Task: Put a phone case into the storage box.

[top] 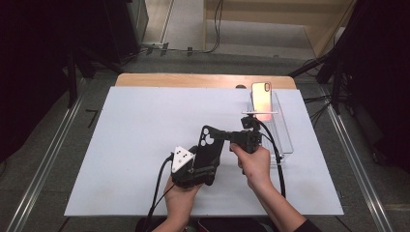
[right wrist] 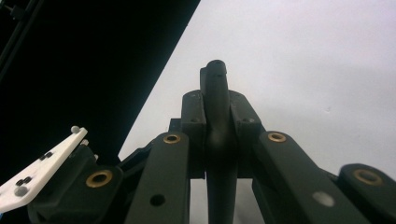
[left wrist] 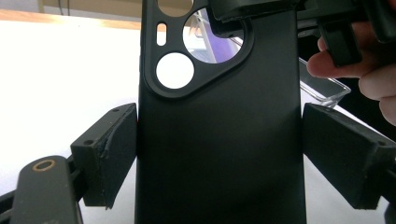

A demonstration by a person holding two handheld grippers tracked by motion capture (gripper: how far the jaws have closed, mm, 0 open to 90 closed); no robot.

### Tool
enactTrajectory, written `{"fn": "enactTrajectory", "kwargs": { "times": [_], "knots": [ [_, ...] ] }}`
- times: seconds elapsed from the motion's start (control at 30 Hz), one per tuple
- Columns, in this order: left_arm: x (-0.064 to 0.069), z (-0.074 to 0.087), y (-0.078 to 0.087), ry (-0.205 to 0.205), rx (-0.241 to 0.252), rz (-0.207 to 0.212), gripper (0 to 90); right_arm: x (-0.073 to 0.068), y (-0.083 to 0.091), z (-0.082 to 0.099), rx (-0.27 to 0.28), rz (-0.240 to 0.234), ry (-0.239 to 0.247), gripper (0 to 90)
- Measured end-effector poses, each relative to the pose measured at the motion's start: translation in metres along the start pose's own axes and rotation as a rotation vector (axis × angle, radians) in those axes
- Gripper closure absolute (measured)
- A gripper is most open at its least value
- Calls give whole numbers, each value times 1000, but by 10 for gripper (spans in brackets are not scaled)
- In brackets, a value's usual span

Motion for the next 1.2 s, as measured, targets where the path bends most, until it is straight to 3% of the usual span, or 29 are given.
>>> {"fn": "enactTrajectory", "kwargs": {
  "times": [0.13,0.27,0.43,0.53,0.7,0.8,0.97,1.03,1.1,1.2],
  "knots": [
    [0,1,-1,12,-32,29,131,-3,1,0,-7,-4,7,778],
    [-6,5,-1,16,-88,-3,131,-2,4,-3,6,10,19,786],
    [-8,3,4,15,-118,18,133,0,12,-8,18,26,40,787],
    [-9,-2,5,6,-141,39,138,-1,15,-9,19,51,77,787],
    [-10,-11,8,1,-187,93,140,-4,20,-7,1,54,129,787],
    [-15,-14,9,-22,-211,85,140,-6,23,-5,-18,42,154,786],
    [-22,-20,12,-38,-265,143,159,-10,24,-2,-42,21,214,786],
    [-24,-23,14,-48,-271,172,161,-11,25,-1,-56,10,252,786],
    [-27,-27,15,-91,-259,178,178,-10,27,0,-64,10,264,786],
    [-28,-31,15,-93,-268,228,178,-12,29,0,-68,-1,287,786]
  ]
}}
Point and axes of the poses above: each handheld gripper's, and its own axes: y roughly backward along the jaws, z roughly out of its underside, x roughly to its right, the point moved 9 cm from there along -y, roughly forward along the jaws, and after that the axes turned 4 degrees about -z, right-handed, at the moved point
